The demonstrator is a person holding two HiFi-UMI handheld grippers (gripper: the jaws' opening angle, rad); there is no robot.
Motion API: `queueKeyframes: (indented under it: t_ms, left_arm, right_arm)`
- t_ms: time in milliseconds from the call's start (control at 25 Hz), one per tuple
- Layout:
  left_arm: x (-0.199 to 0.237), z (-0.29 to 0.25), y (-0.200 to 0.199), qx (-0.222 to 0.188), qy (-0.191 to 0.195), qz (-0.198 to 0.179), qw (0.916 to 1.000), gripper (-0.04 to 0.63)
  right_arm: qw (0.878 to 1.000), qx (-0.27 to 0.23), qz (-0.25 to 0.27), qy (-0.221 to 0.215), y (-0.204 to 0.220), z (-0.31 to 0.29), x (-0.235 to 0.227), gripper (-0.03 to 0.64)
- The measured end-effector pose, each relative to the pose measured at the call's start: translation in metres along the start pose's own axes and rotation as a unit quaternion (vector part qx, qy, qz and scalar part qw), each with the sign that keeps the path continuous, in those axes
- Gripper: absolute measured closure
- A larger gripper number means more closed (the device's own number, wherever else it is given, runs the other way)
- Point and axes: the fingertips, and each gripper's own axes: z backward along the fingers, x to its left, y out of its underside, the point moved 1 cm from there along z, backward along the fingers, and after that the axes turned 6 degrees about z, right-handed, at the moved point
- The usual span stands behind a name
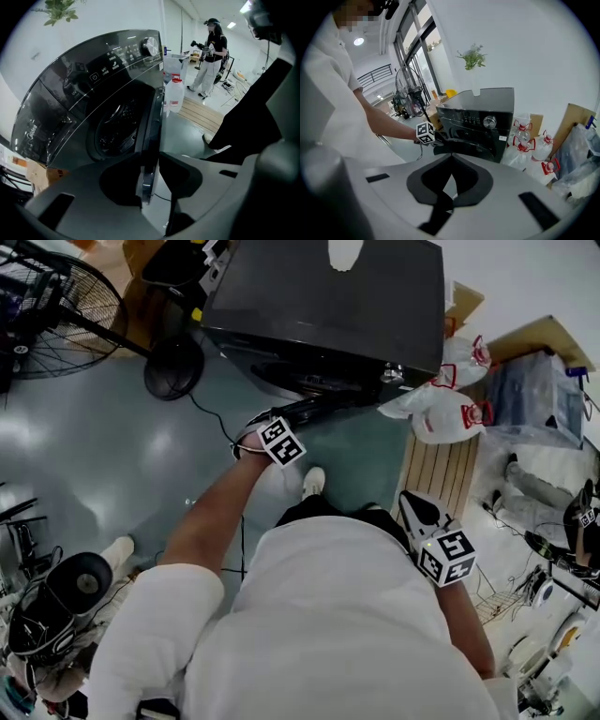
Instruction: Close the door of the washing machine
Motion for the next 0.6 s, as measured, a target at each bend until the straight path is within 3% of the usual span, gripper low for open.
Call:
queueKeyframes:
  t_ms: [600]
  left_arm:
    - [0.058,-0.011,-0.020,-0.014,-0.086,0.000,0.9962,0.477]
  right_arm:
    - [1.000,0.013,-0.015,0.019,0.002,0.005,-0.006,0.607]
